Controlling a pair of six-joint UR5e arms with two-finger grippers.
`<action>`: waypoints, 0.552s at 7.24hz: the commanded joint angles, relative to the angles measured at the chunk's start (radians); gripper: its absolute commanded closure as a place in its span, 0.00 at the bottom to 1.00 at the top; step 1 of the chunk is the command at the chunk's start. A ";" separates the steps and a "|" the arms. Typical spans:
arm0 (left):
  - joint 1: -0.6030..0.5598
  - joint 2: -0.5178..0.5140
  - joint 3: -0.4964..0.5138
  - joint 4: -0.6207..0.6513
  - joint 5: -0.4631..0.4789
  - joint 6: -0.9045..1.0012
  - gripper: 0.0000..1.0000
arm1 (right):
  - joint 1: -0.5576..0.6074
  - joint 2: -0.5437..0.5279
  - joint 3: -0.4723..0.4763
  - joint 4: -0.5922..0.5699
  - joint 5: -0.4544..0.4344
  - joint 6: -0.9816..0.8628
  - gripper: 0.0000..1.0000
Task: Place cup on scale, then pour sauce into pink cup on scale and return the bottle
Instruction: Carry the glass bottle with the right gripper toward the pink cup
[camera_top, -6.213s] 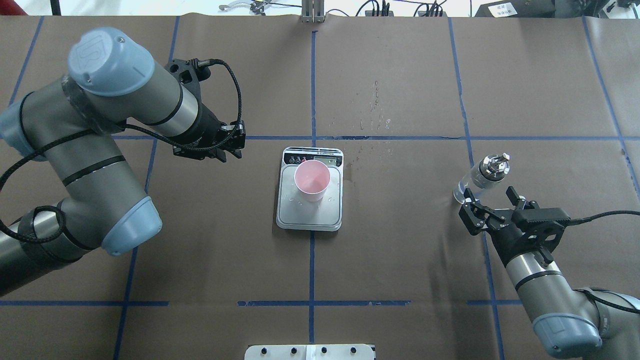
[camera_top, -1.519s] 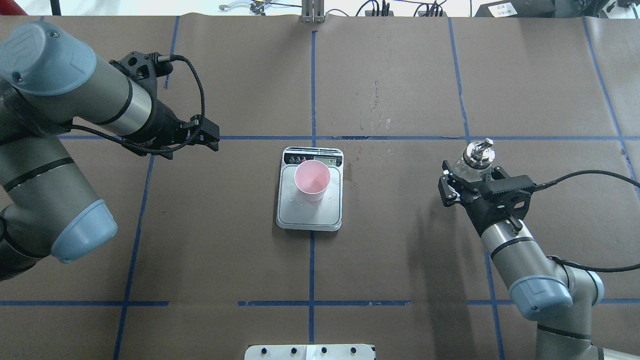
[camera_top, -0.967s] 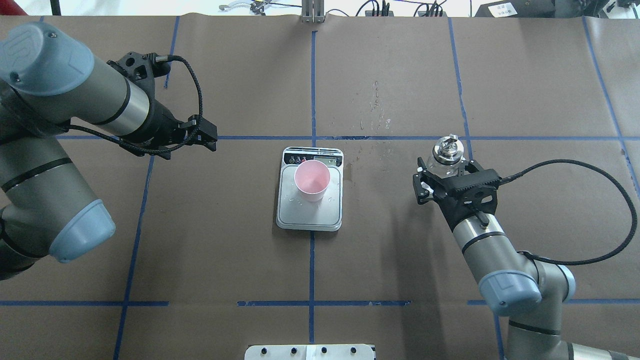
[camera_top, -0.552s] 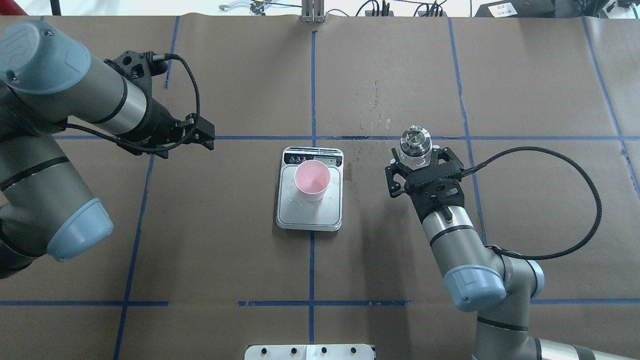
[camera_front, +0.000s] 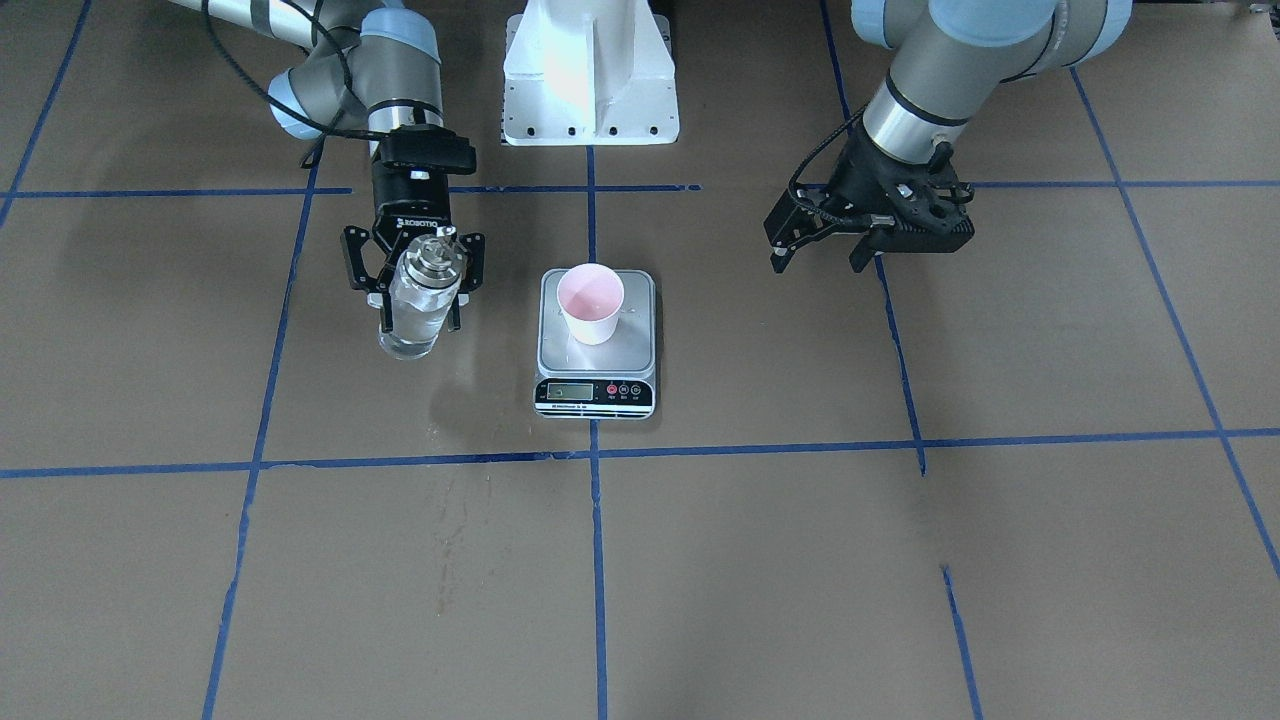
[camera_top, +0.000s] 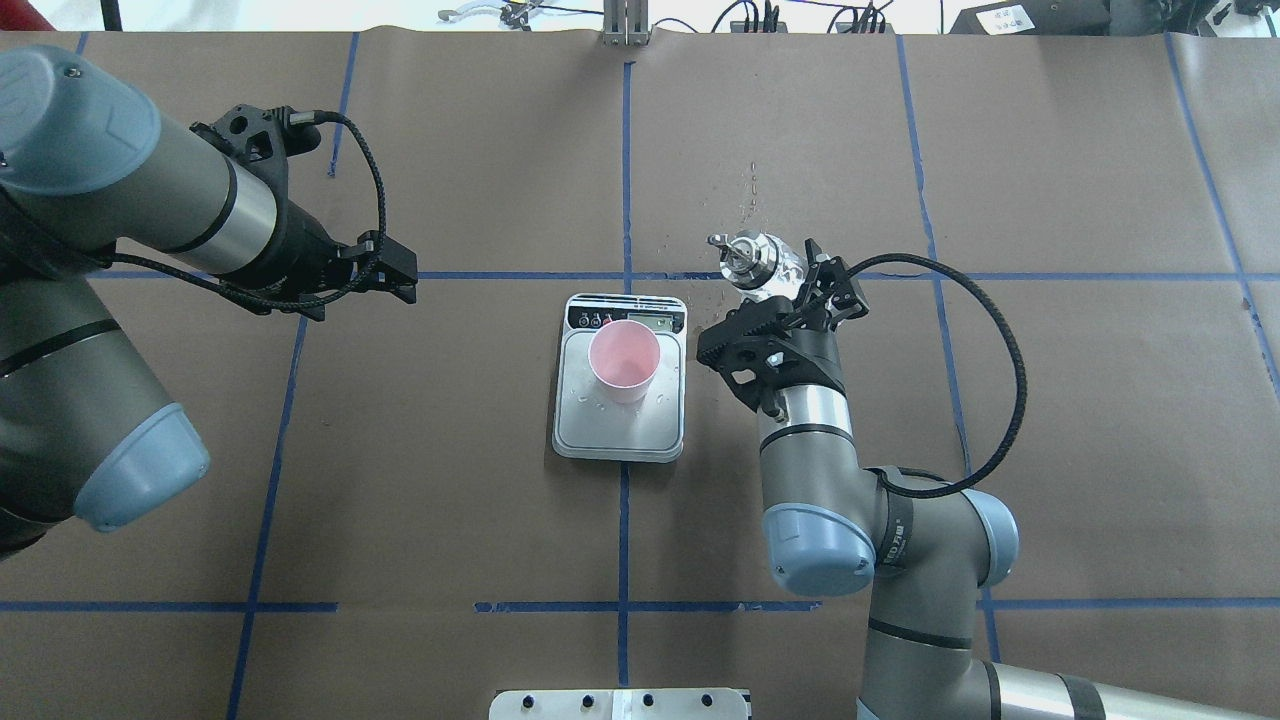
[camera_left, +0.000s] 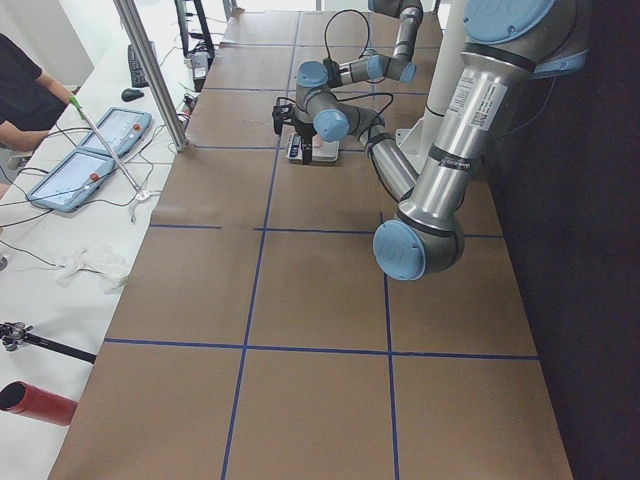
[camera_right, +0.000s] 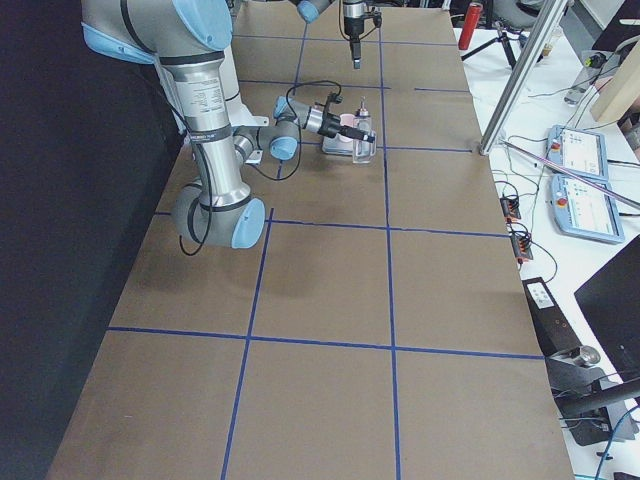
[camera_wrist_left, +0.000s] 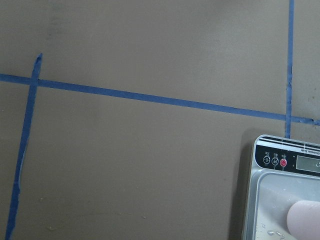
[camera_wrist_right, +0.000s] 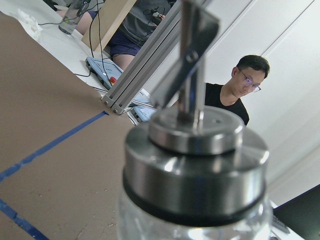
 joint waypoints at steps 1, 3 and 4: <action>-0.002 0.003 -0.002 0.001 0.000 0.001 0.00 | -0.008 0.008 -0.009 -0.054 -0.059 -0.206 1.00; -0.002 0.003 -0.002 0.001 0.000 0.001 0.00 | -0.030 0.011 -0.033 -0.054 -0.111 -0.479 1.00; -0.002 0.003 -0.003 0.001 0.000 0.000 0.00 | -0.042 0.009 -0.035 -0.052 -0.139 -0.540 1.00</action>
